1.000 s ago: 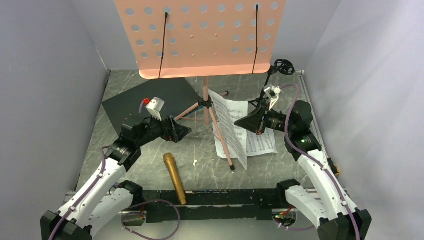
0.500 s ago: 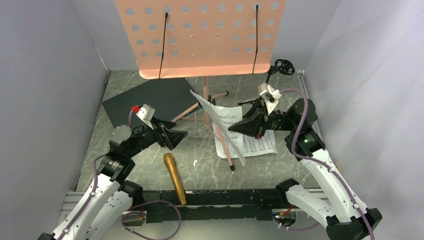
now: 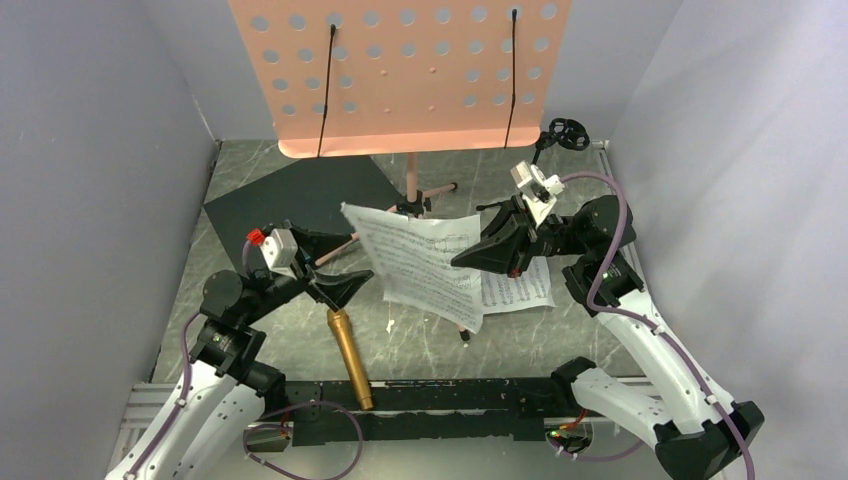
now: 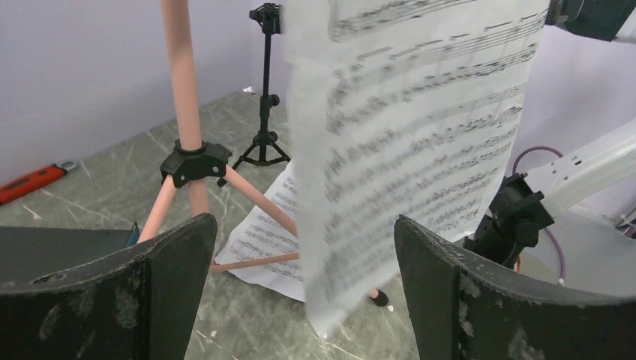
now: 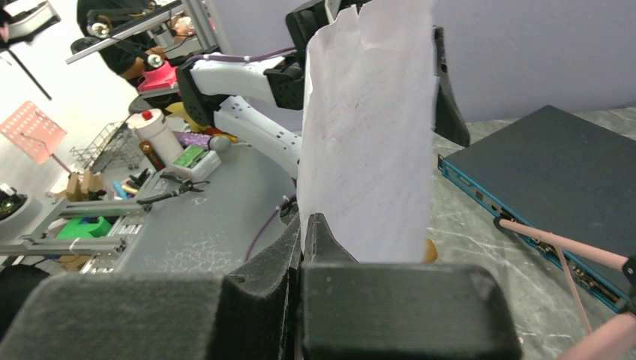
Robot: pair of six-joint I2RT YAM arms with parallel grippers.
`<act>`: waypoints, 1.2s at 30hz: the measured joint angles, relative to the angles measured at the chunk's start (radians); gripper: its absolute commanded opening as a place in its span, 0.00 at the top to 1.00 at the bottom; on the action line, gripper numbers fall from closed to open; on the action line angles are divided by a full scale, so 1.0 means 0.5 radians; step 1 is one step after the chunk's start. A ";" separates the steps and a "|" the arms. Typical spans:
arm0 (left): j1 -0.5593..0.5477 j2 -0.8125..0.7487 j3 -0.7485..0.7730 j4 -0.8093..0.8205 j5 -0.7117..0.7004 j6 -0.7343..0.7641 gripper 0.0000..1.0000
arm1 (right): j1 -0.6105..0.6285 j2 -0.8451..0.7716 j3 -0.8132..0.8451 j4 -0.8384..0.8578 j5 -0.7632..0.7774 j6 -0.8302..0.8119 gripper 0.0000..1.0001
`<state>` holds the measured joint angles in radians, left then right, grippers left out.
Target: Set up the instrument practice props
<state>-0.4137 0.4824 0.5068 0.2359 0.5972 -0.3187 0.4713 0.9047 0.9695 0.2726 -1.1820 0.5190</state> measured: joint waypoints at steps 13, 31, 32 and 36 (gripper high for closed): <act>0.001 0.208 0.076 0.101 0.184 0.147 0.16 | 0.140 0.092 0.034 0.026 -0.002 -0.014 1.00; 0.001 0.114 0.139 0.223 0.455 0.041 0.36 | 0.144 0.168 0.013 0.237 0.378 0.080 1.00; 0.001 0.111 0.139 0.237 0.455 0.034 0.36 | 0.144 0.168 0.009 0.266 0.383 0.100 1.00; 0.000 0.117 0.139 0.257 0.459 0.019 0.41 | 0.144 0.169 0.009 0.334 0.401 0.140 1.00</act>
<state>-0.4137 0.5411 0.5762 0.3645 0.8268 -0.3092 0.5434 0.9894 0.9741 0.4397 -0.9813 0.5892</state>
